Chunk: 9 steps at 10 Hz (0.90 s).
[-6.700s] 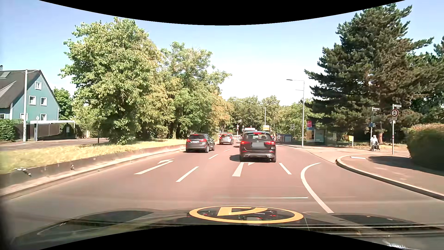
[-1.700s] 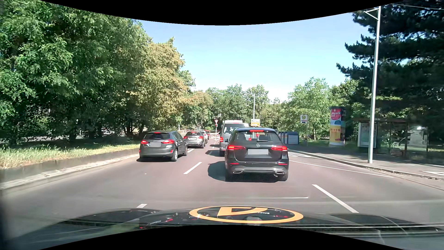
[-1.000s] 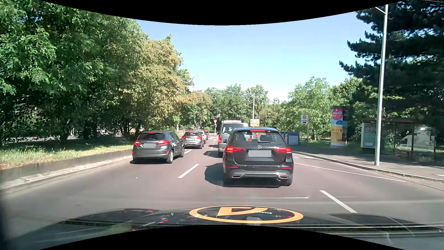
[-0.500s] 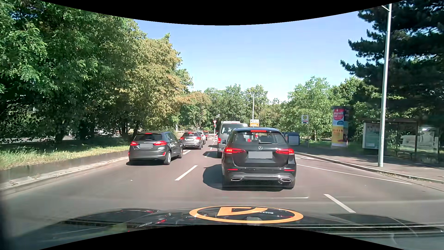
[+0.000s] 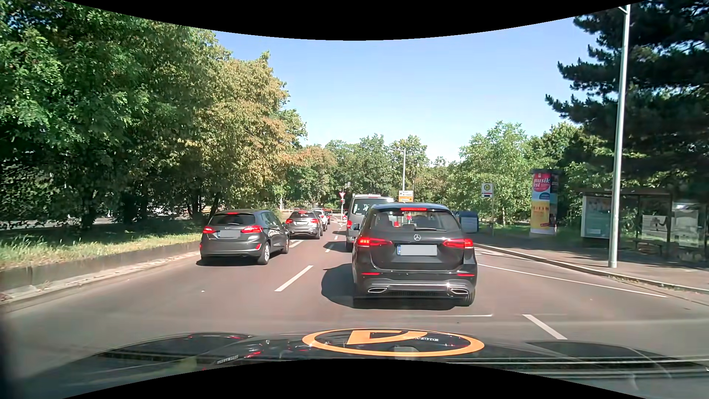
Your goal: Follow the waypoints while adhering to traffic rules and regulations
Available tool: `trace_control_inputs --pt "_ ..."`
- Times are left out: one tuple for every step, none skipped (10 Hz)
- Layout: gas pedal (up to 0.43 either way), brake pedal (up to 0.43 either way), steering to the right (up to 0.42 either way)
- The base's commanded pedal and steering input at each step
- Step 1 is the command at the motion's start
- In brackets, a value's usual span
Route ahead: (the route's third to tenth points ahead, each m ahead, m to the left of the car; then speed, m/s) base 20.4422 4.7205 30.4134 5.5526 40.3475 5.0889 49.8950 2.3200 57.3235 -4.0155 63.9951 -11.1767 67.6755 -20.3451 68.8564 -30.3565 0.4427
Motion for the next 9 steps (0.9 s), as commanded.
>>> trace_control_inputs --pt "0.000 0.165 0.031" --pt "0.000 0.165 0.031" --pt "0.000 0.165 0.031" --pt "0.000 0.165 0.031" --pt "0.000 0.165 0.031" --pt "0.000 0.165 0.031" --pt "0.000 0.171 0.031" --pt "0.000 0.165 0.031" --pt "0.000 0.165 0.031"
